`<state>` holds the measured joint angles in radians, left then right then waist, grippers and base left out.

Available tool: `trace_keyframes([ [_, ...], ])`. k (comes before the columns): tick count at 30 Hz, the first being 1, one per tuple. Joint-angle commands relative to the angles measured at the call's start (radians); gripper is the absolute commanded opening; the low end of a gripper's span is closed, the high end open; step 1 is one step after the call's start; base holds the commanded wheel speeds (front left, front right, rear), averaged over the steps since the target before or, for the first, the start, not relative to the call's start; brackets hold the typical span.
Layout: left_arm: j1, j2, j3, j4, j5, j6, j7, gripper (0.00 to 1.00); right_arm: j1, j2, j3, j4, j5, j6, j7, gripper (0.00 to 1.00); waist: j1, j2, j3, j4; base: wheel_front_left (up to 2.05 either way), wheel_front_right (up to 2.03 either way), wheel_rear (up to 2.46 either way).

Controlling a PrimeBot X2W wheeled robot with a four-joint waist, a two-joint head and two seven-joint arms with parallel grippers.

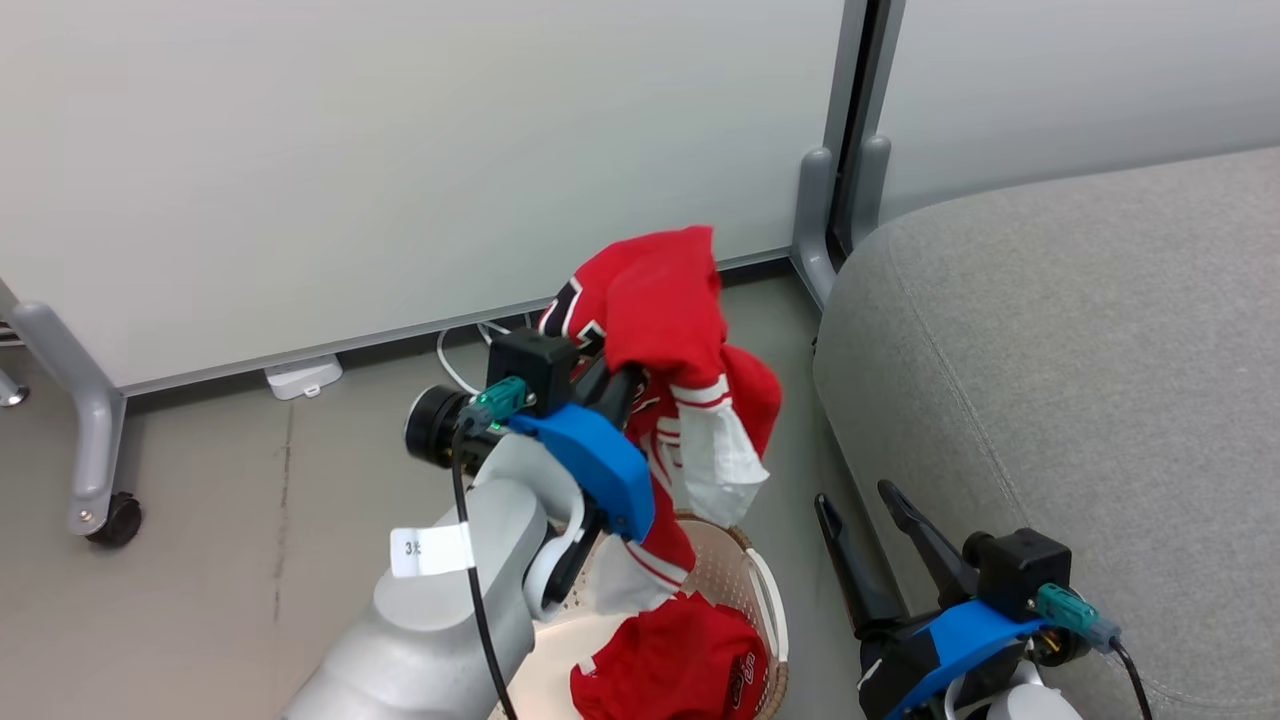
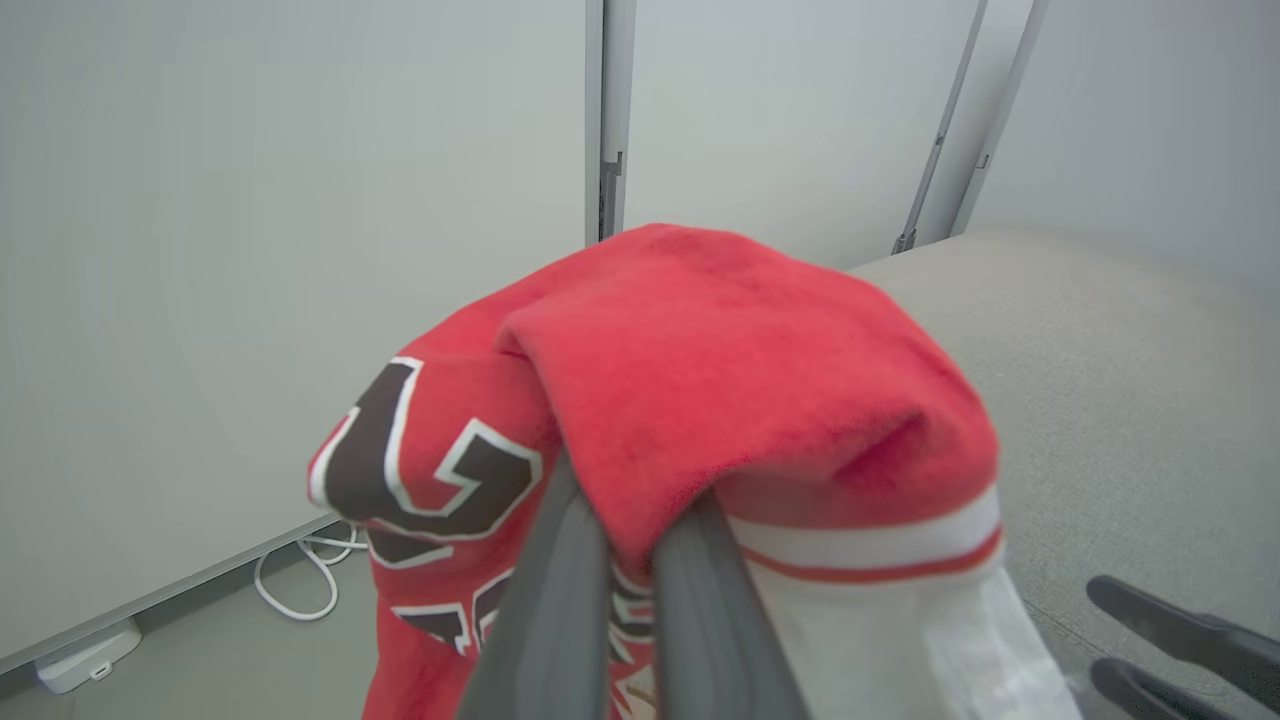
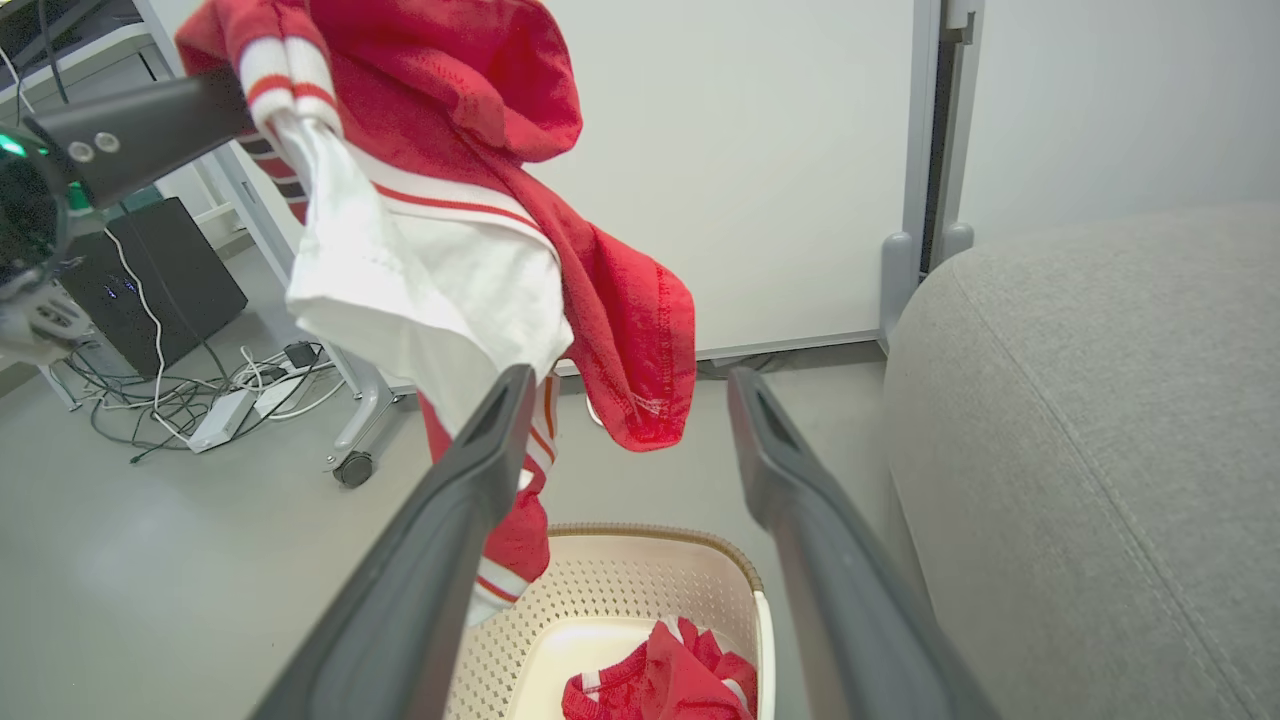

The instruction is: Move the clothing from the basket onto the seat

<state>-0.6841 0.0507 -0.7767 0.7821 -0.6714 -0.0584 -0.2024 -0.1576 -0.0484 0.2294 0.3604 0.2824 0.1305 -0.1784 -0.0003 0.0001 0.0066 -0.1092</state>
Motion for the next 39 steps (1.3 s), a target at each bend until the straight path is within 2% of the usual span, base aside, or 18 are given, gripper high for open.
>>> trace_keyframes([
  [1,-0.029,0.000,-0.019,-0.025,-0.021,0.010,-0.005,0.00,0.017,-0.003,-0.004,-0.013,-0.010,0.000,0.010,1.00,0.0003,-0.0001,-0.012,0.010,0.00,0.00,0.00],
  [13,-0.100,0.000,-0.133,-0.098,-0.135,0.065,-0.005,0.00,0.042,-0.003,0.007,-0.059,-0.017,0.000,0.049,1.00,0.0003,-0.0001,-0.025,0.010,0.00,0.00,0.00],
  [25,-0.119,-0.001,-0.204,-0.071,-0.194,0.073,-0.018,0.00,0.022,-0.003,0.056,-0.064,0.006,0.000,0.088,1.00,0.0003,-0.0001,-0.017,0.000,0.00,0.00,0.00],
  [39,-0.132,0.000,-0.296,-0.089,-0.250,0.080,-0.028,0.00,-0.158,-0.004,0.136,0.076,0.017,0.000,0.117,1.00,0.0003,-0.0001,-0.021,0.015,0.00,0.00,0.00],
])
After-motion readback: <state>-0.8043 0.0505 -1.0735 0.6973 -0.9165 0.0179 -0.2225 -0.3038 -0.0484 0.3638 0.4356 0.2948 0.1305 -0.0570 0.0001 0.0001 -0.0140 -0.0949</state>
